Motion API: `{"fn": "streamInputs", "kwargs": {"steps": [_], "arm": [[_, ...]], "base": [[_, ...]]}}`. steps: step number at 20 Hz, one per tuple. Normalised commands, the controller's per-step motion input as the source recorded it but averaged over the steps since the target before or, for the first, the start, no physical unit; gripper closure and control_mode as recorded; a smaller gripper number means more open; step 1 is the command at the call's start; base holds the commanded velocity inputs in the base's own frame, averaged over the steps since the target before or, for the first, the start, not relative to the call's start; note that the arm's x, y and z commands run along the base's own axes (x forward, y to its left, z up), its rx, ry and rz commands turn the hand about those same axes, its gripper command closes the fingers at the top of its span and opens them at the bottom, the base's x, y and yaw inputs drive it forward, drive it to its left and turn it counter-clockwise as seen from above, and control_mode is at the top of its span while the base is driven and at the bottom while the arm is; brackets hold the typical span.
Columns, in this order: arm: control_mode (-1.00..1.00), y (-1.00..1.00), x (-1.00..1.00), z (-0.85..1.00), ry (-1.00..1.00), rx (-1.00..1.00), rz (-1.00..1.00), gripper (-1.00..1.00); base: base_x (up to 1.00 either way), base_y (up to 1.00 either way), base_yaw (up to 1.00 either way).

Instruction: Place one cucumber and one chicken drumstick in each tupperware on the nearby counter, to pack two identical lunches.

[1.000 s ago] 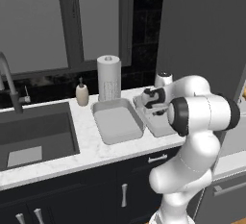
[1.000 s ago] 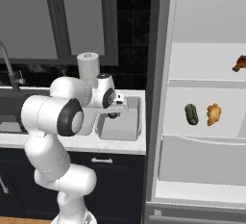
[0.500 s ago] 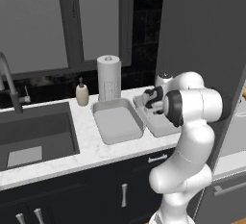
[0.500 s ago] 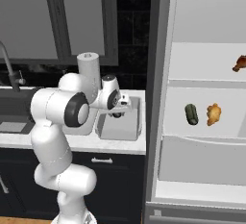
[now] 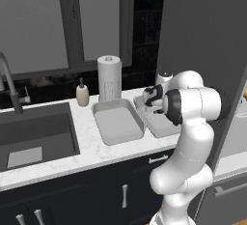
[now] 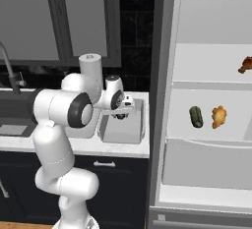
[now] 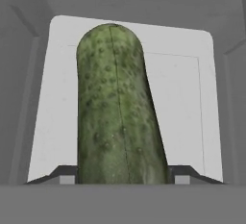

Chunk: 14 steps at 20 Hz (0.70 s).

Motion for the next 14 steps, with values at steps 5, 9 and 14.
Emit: {"fn": "streamInputs", "kwargs": {"steps": [5,9,14], "arm": [[-1.00,0.00,0.00,0.20,0.00,0.00,0.00,-1.00],[-1.00,0.00,0.00,0.85,-0.03,0.00,0.00,-1.00],[-1.00,0.00,-0.32,1.00,-0.03,0.01,0.00,-1.00]], "base": [[0.00,0.00,0.00],[0.00,0.00,0.00],[0.00,0.00,0.00]]}}
